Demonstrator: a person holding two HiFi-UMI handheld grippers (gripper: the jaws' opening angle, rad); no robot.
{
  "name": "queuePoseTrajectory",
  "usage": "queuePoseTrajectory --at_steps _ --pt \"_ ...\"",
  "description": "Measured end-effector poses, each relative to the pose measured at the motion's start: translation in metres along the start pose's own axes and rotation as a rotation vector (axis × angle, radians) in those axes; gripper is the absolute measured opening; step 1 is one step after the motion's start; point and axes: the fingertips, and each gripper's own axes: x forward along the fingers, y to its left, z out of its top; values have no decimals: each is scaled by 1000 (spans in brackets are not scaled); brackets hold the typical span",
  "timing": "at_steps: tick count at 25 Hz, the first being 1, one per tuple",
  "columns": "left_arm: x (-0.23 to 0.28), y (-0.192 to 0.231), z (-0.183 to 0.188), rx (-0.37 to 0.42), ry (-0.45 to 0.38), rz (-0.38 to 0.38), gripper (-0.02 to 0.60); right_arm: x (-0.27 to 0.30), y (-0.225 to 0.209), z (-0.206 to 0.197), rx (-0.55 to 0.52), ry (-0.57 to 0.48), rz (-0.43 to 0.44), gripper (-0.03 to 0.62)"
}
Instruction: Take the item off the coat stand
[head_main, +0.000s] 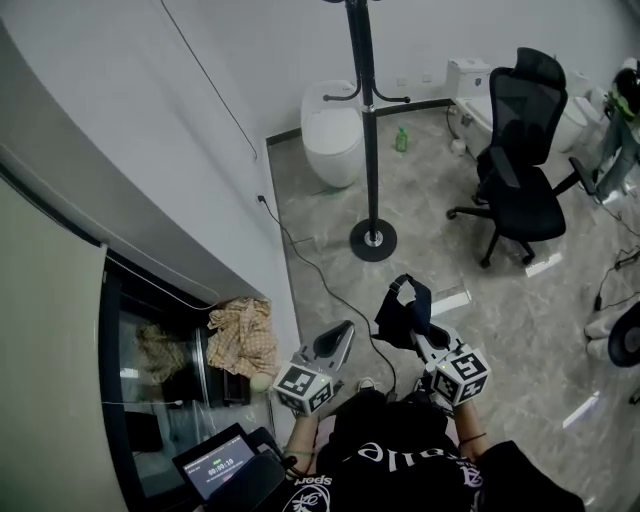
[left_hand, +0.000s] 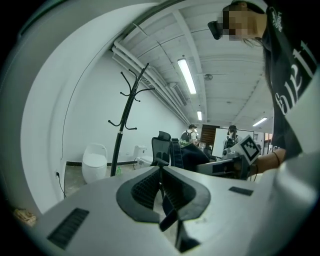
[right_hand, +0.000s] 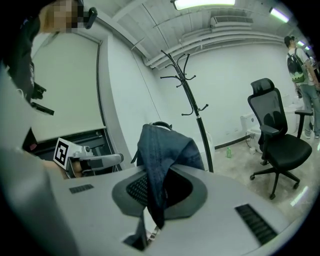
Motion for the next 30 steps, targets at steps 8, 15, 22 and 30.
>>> queuePoseTrajectory --at_steps 8,15,22,30 --pt "-9 -53 -10 26 -26 28 3 -64 -1 -18 -23 8 19 38" --pt "-12 -137 -26 21 -42 36 3 -132 -8 -36 -37 29 60 38" --pt "-9 -196 -52 5 -32 49 3 -184 -17 -51 -46 41 98 38" --pt "-13 -229 -63 19 -28 52 3 -216 -22 -63 -40 40 99 38"
